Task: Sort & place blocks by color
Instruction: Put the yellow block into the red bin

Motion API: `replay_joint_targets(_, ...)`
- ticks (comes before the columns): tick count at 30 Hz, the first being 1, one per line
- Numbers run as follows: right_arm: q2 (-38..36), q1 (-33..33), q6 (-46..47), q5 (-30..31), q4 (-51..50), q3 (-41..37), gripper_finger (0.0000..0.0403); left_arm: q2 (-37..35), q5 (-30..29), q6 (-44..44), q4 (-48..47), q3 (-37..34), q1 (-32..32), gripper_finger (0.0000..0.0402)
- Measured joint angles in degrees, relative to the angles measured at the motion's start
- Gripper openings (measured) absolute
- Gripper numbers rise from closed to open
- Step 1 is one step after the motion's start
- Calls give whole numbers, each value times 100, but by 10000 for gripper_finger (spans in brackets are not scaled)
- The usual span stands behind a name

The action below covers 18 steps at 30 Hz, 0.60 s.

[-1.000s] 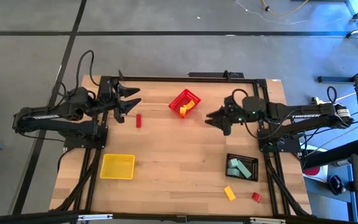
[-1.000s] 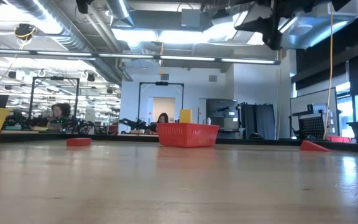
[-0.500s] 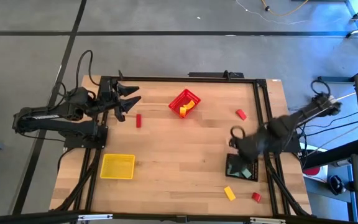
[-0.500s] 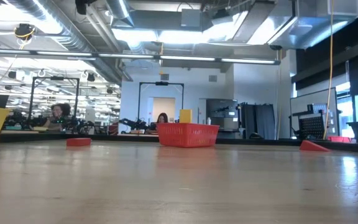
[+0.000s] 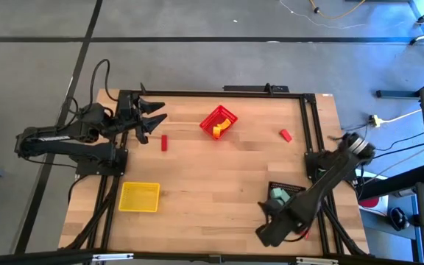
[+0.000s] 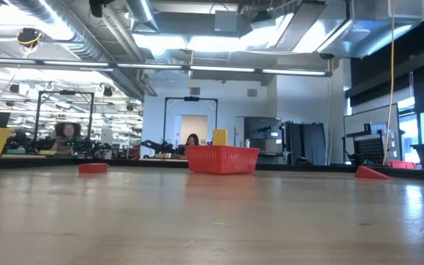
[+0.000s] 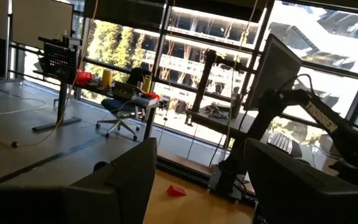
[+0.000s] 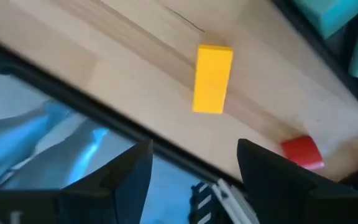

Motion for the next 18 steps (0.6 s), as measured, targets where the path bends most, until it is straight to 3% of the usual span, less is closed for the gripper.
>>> replay_joint_targets(8, 894, -7, -59, -149, -19, 0, 235, 0, 0, 1, 0, 2, 0, 235)
replay_joint_targets(18, 1363, -7, -249, -180, 271, -9, 219, 0, -2, -1, 0, 2, 0, 235)
